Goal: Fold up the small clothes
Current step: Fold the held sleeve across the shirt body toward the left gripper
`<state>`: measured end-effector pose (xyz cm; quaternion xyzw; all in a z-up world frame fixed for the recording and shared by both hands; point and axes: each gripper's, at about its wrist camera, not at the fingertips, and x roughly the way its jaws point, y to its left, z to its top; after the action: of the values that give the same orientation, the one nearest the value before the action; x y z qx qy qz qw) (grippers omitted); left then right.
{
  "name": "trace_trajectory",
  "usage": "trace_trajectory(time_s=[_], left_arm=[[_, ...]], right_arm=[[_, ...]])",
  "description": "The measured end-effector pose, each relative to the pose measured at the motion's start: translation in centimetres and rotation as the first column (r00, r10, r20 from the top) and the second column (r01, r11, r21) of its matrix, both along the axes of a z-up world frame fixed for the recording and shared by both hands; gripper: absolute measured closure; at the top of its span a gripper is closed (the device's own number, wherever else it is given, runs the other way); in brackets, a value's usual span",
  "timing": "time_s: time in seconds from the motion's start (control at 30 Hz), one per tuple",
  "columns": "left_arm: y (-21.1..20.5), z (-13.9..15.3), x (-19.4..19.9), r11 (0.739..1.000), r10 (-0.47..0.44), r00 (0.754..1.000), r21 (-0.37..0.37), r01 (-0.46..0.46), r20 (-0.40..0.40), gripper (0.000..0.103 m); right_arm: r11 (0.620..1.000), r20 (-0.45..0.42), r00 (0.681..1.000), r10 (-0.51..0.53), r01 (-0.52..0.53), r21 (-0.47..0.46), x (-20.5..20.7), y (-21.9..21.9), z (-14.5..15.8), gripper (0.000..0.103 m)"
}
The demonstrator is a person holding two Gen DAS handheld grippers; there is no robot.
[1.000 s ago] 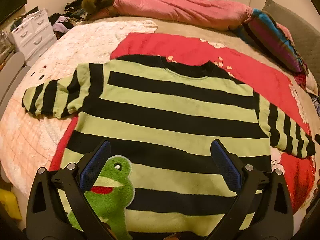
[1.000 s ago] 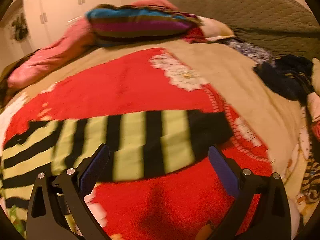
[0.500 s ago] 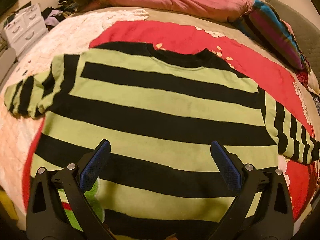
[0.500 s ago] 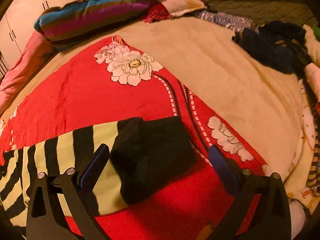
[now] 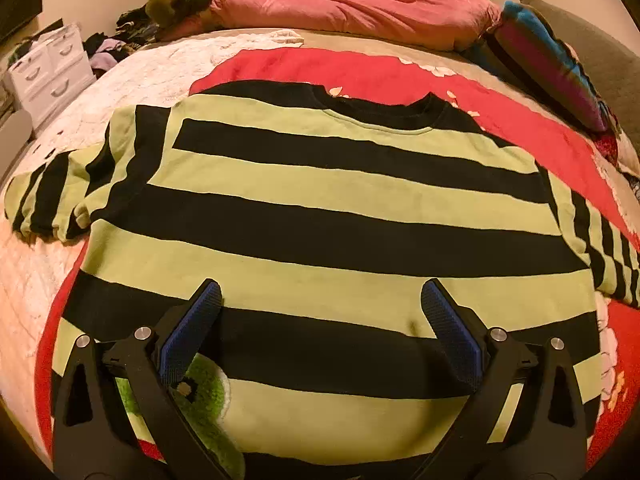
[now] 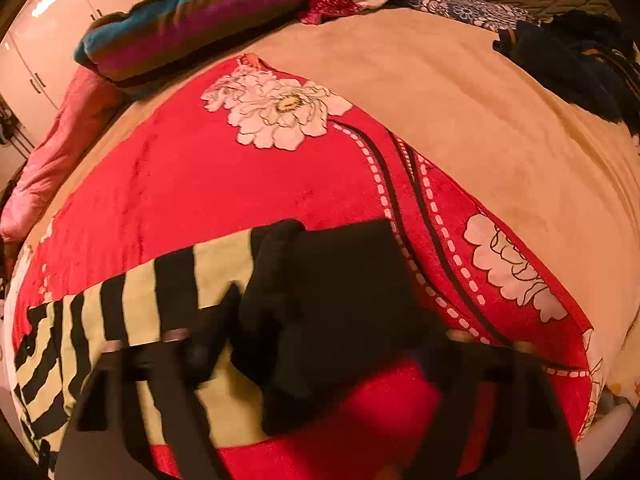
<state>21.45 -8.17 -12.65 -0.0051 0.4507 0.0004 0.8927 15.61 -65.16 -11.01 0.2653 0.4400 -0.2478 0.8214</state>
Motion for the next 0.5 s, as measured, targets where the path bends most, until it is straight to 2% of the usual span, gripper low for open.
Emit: trace_trajectory(time_s=[0.03,0.07,0.13,0.2,0.3,0.43,0.5], left_arm=[[0.0,-0.2,0.1,1.0,0.001,1.0,0.004,-0.001,-0.007,0.009],[0.2,-0.2,0.2,1.0,0.004,1.0,0.003,-0.004,-0.012,0.009],[0.4,-0.3,0.2,1.0,0.007,1.0,-0.011,-0.007,-0.018,0.009],[0.7,-0.1,0.3,1.0,0.012,1.0,-0.027,-0.013,-0.015,0.009],[1.0,0.1,0.3,0.999,0.016,1.0,-0.042,-0.016,-0.01,0.009],[1.3,0.8,0.1,0.998,0.02,1.0,-0.057,-0.019,0.01,0.009],[1.5,1.0,0.1,0.998,0.021,1.0,-0.06,-0.02,0.02,0.009]], right_arm=[[1.0,0.019,1.0,0.007,-0.007,0.02,-0.1,-0.1,0.2,0.064],[0.998,0.061,0.998,0.014,-0.018,0.063,-0.5,-0.1,0.8,0.068],[0.997,0.133,0.99,0.049,-0.057,0.059,-0.7,0.9,2.8,0.072],[0.992,0.192,0.974,0.122,-0.128,0.02,-0.5,2.9,5.1,0.073],[0.971,0.276,0.934,0.225,-0.24,0.02,0.6,6.6,8.0,0.073],[0.919,0.35,0.87,0.348,-0.39,0.054,3.2,13.1,10.3,0.073],[0.878,0.375,0.83,0.413,-0.472,0.077,4.8,17.0,10.8,0.073]])
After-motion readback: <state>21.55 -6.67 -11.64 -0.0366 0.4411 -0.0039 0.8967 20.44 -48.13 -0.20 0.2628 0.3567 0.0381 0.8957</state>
